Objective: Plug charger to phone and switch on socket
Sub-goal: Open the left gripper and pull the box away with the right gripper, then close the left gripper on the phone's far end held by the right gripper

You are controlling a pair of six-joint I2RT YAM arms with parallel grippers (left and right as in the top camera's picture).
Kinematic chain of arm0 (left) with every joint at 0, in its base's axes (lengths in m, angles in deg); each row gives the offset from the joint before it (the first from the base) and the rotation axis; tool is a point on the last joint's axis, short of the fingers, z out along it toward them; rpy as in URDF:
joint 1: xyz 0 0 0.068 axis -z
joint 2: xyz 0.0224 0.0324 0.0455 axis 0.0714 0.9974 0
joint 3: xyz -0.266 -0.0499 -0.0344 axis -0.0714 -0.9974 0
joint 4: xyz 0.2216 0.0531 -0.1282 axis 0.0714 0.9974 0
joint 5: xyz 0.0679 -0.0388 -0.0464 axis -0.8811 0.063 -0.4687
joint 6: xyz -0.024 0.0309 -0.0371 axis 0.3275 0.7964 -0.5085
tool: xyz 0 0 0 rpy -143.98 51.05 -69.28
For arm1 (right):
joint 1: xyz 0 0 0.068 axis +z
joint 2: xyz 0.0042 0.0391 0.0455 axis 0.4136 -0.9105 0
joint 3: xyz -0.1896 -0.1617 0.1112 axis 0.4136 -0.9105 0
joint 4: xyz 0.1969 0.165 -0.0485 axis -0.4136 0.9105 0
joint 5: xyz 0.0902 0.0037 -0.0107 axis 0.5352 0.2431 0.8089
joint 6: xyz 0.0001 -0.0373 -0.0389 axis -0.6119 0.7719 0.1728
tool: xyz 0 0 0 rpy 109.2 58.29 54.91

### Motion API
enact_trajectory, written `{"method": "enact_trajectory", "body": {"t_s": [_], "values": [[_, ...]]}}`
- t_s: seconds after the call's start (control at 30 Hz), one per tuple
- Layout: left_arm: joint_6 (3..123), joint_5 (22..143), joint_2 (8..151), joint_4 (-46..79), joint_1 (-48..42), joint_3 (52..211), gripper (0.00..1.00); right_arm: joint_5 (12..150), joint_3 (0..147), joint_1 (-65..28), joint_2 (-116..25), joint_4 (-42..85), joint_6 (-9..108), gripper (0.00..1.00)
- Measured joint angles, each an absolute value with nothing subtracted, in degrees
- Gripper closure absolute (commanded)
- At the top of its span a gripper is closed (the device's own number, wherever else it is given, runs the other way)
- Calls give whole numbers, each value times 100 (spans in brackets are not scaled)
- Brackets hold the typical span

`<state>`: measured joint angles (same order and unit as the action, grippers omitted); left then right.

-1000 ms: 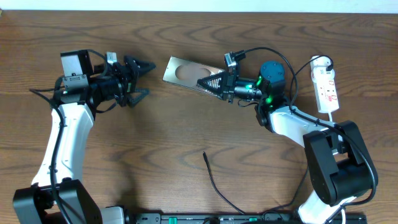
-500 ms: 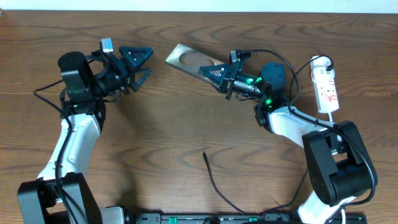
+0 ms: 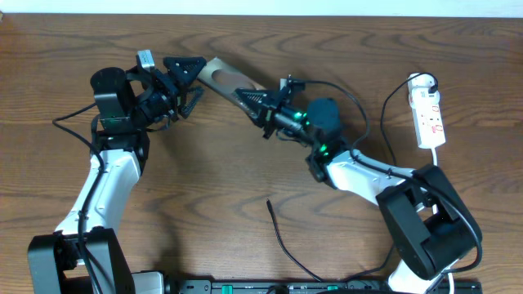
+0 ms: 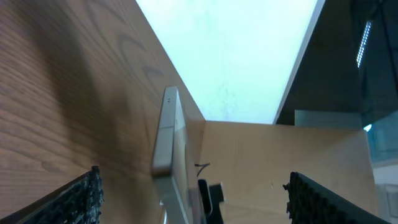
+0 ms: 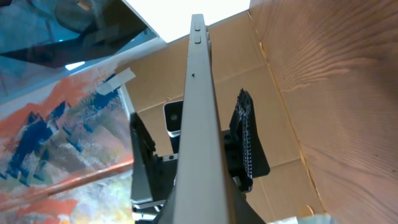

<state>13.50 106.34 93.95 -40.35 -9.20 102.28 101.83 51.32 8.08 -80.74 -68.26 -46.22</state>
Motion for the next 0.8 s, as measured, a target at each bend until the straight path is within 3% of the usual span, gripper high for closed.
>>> {"method": "enact_trajectory", "body": {"t_s": [0.6,0.8], "values": [[1547,10783,9395,-4031,-911,10228,11,9422,5132,1536,-8074,-6804,-4650,99],[1604,10966,9395,-4024,-911,10228,28,9344,5132,1713,-8074,-6804,-4652,99]]}}
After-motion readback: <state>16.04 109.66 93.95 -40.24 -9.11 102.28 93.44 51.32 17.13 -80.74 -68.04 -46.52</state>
